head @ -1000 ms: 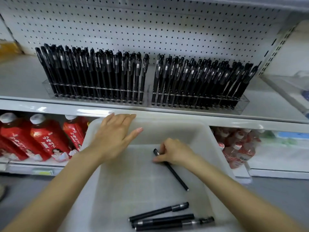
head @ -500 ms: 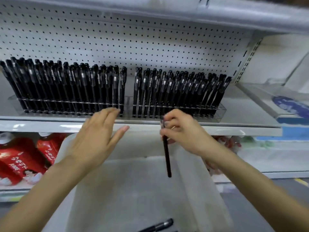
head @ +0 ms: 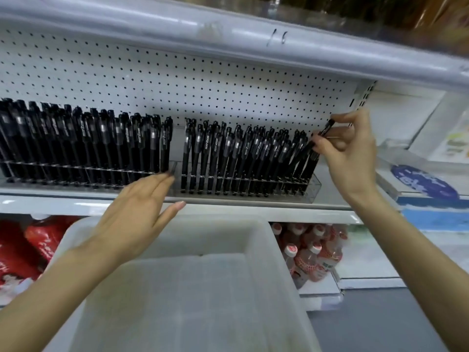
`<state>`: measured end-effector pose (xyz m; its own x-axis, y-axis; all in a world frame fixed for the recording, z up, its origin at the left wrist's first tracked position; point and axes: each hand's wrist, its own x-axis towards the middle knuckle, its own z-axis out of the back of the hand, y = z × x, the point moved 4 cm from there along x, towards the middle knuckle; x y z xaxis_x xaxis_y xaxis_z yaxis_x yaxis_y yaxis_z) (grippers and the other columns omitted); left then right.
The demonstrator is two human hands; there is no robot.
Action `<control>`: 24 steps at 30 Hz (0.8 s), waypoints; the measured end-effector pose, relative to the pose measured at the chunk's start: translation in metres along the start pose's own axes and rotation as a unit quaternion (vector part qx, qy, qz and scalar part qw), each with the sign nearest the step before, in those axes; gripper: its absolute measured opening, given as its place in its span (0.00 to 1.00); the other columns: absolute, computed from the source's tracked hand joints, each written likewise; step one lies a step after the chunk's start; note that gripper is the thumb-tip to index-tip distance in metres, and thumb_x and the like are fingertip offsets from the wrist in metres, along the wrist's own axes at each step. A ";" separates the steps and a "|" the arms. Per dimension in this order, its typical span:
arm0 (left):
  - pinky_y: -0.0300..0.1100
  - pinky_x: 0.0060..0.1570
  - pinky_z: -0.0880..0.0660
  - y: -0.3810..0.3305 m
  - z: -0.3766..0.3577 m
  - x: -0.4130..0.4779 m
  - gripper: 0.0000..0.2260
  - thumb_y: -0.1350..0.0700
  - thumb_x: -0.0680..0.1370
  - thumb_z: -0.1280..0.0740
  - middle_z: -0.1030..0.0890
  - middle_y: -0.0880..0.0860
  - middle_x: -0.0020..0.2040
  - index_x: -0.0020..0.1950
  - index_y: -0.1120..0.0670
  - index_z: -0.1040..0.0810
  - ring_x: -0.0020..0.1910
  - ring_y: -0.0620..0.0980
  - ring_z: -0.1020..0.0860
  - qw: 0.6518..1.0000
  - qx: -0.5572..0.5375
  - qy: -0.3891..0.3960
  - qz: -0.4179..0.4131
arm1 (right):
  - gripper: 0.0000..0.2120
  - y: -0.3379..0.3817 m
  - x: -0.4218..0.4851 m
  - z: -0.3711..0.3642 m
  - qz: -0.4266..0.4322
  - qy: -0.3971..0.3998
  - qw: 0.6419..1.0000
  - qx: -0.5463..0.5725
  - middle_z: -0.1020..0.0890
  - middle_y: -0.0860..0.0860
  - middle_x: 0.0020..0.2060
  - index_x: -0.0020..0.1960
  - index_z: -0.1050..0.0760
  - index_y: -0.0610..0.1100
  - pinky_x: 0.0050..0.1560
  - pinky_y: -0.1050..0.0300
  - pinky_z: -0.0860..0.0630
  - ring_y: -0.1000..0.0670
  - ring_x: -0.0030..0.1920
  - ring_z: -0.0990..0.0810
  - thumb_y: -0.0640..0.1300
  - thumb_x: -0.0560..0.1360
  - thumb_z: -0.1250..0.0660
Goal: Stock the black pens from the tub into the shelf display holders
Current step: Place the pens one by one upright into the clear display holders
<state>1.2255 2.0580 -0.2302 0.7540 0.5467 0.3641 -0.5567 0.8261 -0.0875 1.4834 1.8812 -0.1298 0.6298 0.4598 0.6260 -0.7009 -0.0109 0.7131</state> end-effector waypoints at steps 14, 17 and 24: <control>0.47 0.66 0.38 0.000 -0.002 0.001 0.32 0.39 0.78 0.53 0.25 0.58 0.65 0.68 0.61 0.28 0.65 0.55 0.28 0.998 0.050 0.025 -0.024 | 0.09 -0.018 0.007 -0.026 -0.031 0.067 0.994 -0.076 0.22 0.56 0.39 0.50 0.28 0.45 0.44 0.69 0.25 0.61 0.41 0.22 0.39 0.73 0.29; 0.46 0.67 0.38 0.000 -0.001 0.003 0.33 0.38 0.77 0.54 0.26 0.57 0.66 0.69 0.60 0.29 0.66 0.55 0.29 0.999 0.040 0.025 -0.020 | 0.10 -0.017 0.012 -0.029 -0.044 0.100 0.989 -0.104 0.20 0.49 0.43 0.50 0.27 0.47 0.50 0.59 0.22 0.52 0.45 0.19 0.39 0.73 0.29; 0.47 0.68 0.41 -0.005 0.005 0.000 0.34 0.37 0.77 0.55 0.29 0.57 0.69 0.71 0.59 0.32 0.69 0.55 0.32 0.999 0.023 0.023 -0.025 | 0.11 -0.019 0.010 -0.026 -0.028 0.093 0.981 -0.166 0.21 0.50 0.47 0.55 0.24 0.46 0.47 0.63 0.24 0.53 0.45 0.23 0.41 0.73 0.29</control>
<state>1.2265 2.0534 -0.2256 0.7961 0.5117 0.3232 -0.5327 0.8459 -0.0271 1.4944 1.9093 -0.1453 0.6204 0.6052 0.4988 -0.7567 0.2948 0.5835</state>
